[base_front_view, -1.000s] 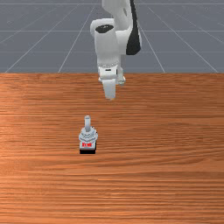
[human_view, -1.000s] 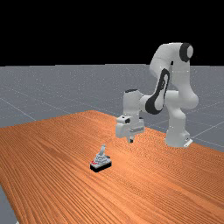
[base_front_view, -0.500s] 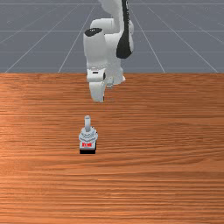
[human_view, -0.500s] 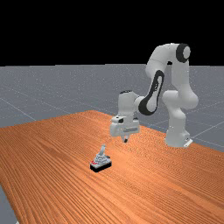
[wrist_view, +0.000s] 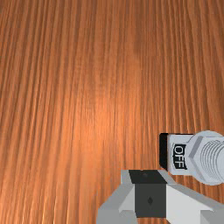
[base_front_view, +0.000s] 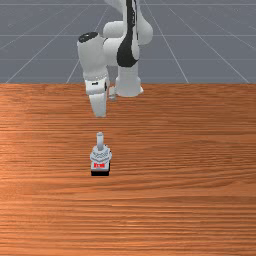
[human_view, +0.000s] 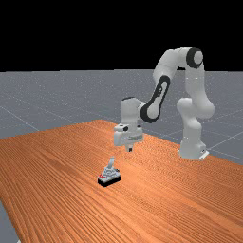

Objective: Turn on the trigger

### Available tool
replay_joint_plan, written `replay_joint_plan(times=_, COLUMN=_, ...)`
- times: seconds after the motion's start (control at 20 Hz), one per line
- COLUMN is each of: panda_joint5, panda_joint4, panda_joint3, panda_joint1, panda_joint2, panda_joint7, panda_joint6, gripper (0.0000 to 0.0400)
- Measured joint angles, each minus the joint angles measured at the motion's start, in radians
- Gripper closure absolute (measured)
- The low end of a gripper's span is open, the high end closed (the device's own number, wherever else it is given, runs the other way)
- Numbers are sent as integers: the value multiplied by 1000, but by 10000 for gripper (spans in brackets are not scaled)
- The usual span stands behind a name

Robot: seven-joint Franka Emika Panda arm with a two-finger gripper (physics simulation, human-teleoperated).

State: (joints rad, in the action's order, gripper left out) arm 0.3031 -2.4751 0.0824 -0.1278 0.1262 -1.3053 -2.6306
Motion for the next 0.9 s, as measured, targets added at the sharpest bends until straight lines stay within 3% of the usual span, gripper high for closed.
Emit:
replay_joint_plan(times=0.05, panda_joint5=0, panda_joint4=3, panda_joint3=1, panda_joint1=-5, panda_joint2=2, panda_joint7=-20, panda_joint6=5, gripper=400)
replay_joint_plan(times=0.1, panda_joint5=68, panda_joint4=-27, panda_joint3=-8, panda_joint1=-8, panda_joint2=-7, panda_joint7=3, panda_joint6=-70, gripper=400)
replay_joint_plan(times=0.15, panda_joint5=4, panda_joint4=6, panda_joint3=0, panda_joint1=-9, panda_joint2=5, panda_joint7=-28, panda_joint6=2, gripper=400)
replay_joint_plan(times=0.7, panda_joint5=-13, panda_joint4=206, panda_joint3=-10, panda_joint1=-3, panda_joint2=138, panda_joint7=3, panda_joint6=67, gripper=400)
replay_joint_plan(times=0.9, panda_joint5=20, panda_joint4=265, panda_joint3=-23, panda_joint1=-4, panda_joint2=184, panda_joint7=19, panda_joint6=29, gripper=400)
